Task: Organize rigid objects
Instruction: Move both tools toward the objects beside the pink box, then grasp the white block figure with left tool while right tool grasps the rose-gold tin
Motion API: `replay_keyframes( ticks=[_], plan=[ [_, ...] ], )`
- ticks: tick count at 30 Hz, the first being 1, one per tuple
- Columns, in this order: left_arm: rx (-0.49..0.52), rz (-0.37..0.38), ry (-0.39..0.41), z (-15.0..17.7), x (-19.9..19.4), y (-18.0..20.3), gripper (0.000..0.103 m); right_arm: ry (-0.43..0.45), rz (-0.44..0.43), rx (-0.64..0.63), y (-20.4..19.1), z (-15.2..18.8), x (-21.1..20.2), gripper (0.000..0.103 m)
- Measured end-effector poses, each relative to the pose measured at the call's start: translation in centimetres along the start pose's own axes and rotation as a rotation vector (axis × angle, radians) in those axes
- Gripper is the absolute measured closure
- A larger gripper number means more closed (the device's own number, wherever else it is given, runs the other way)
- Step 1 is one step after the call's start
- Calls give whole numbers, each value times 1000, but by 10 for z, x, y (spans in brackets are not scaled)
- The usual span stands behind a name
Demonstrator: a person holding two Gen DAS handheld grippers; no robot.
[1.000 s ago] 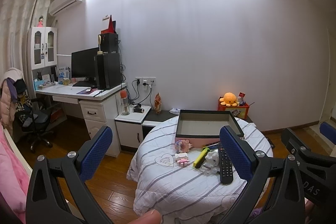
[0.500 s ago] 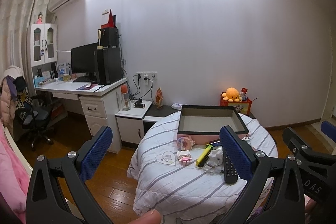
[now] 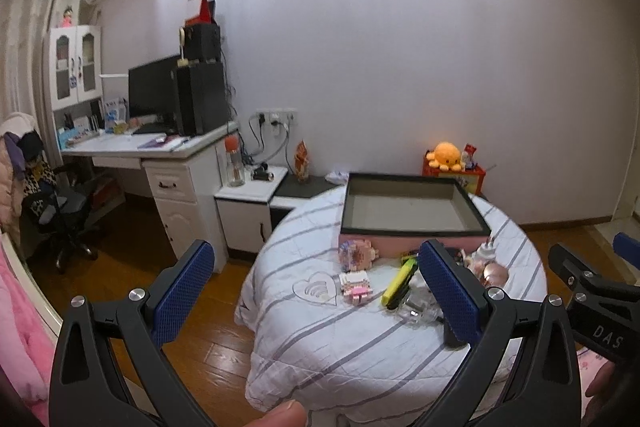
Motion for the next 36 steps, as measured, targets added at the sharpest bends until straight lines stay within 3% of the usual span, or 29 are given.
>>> replay_keyframes(
  ticks=[12,27,36],
  plan=[
    [9,49,-194,86,89,19,0,-204,12,37,22,72,77,0],
    [28,47,-385,153,185,49,0,-310,36,38,42,105,152,0],
    [-6,4,-446,171,211,45,1,-344,13,44,50,116,175,2]
  ],
)
Point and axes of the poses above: each gripper's, at about its wrist camera, not at the fingertips, and x roughly the way its jaws point, y to its right, z to its underside, the point moved 10 cm from there along x, roughly the way its jaws point, and after that the axes turned 12 degrees about y, right-handed, at the moved point
